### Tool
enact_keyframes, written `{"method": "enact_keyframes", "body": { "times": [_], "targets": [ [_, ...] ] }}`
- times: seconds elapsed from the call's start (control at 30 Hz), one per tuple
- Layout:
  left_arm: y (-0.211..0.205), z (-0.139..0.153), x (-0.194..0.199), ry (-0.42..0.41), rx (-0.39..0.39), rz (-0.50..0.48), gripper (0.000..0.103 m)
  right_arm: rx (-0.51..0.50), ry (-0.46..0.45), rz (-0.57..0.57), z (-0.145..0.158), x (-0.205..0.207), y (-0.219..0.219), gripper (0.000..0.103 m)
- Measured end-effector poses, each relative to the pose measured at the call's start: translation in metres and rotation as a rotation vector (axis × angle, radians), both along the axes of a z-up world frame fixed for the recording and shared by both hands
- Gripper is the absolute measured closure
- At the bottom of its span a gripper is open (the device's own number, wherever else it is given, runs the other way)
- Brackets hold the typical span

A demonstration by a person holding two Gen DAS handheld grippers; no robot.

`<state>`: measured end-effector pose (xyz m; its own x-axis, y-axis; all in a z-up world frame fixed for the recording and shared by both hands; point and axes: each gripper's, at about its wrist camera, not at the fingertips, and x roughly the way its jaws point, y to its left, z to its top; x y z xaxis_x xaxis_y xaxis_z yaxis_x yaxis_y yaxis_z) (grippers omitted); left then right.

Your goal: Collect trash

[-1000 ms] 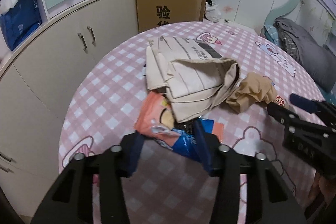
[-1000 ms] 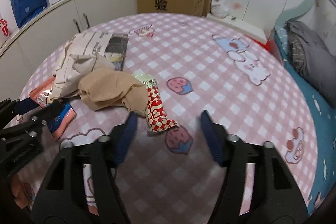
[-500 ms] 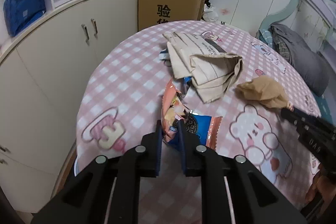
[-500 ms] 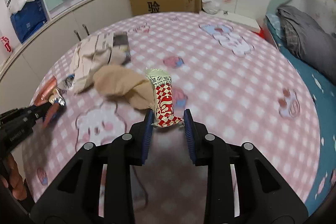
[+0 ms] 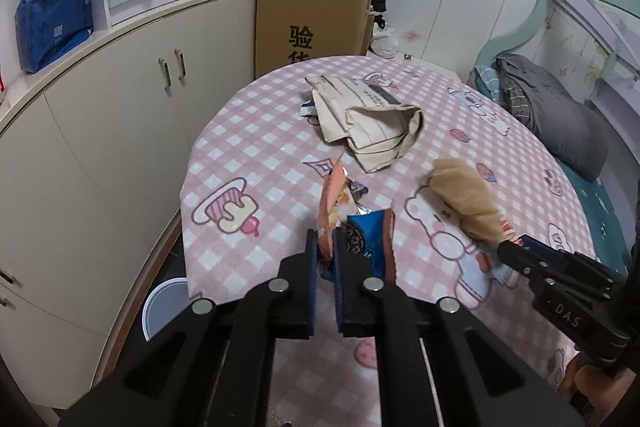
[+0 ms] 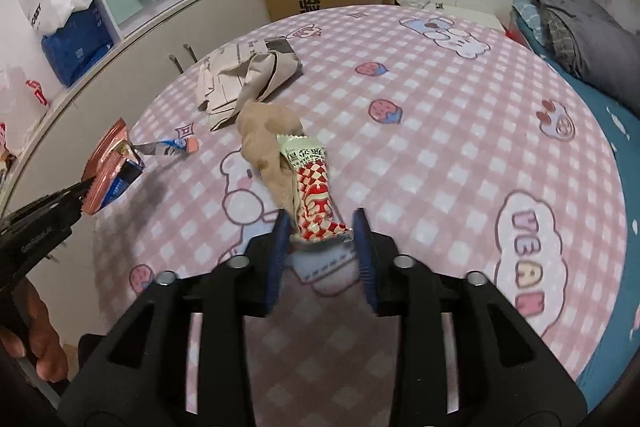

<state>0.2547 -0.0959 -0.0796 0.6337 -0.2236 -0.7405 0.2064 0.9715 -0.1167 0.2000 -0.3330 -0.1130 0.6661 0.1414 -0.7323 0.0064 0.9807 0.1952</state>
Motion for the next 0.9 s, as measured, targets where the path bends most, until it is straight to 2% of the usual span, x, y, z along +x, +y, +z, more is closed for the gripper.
{"method": "enact_keyframes", "body": {
  "times": [0.1, 0.17, 0.33, 0.43, 0.5, 0.53, 0.57, 0.6, 0.67, 0.77, 0.9],
  "targets": [
    [0.003, 0.003, -0.006, -0.006, -0.007, -0.004, 0.096, -0.023, -0.02, -0.02, 0.006, -0.008, 0.002, 0.057],
    [0.004, 0.004, -0.009, -0.008, -0.01, -0.002, 0.096, -0.019, -0.05, -0.018, 0.013, -0.011, 0.004, 0.048],
    [0.012, 0.005, -0.009, -0.015, -0.021, 0.016, 0.096, -0.086, -0.106, 0.067, 0.026, 0.004, 0.037, 0.048],
    [0.018, 0.005, -0.008, -0.014, -0.029, 0.024, 0.097, -0.182, -0.096, 0.115, 0.023, 0.027, 0.064, 0.048],
    [0.023, 0.007, -0.008, -0.02, -0.036, 0.025, 0.097, -0.266, -0.063, 0.115, 0.015, 0.043, 0.075, 0.064],
    [0.027, 0.008, -0.008, -0.028, -0.039, 0.028, 0.097, -0.268, -0.043, 0.121, 0.012, 0.049, 0.077, 0.086],
    [0.032, 0.01, -0.009, -0.035, -0.042, 0.033, 0.097, -0.267, -0.034, 0.126, 0.01, 0.052, 0.079, 0.095],
    [0.035, 0.012, -0.009, -0.04, -0.045, 0.039, 0.097, -0.293, -0.037, 0.124, 0.01, 0.054, 0.083, 0.098],
    [0.048, 0.015, -0.01, -0.05, -0.054, 0.064, 0.097, -0.244, -0.094, 0.13, 0.019, 0.049, 0.085, 0.1],
    [0.07, 0.019, -0.012, -0.062, -0.073, 0.103, 0.097, -0.07, -0.174, 0.181, 0.042, 0.04, 0.09, 0.1],
    [0.097, 0.024, -0.014, -0.075, -0.085, 0.146, 0.097, 0.038, -0.246, 0.257, 0.069, 0.031, 0.117, 0.1]
  ]
}}
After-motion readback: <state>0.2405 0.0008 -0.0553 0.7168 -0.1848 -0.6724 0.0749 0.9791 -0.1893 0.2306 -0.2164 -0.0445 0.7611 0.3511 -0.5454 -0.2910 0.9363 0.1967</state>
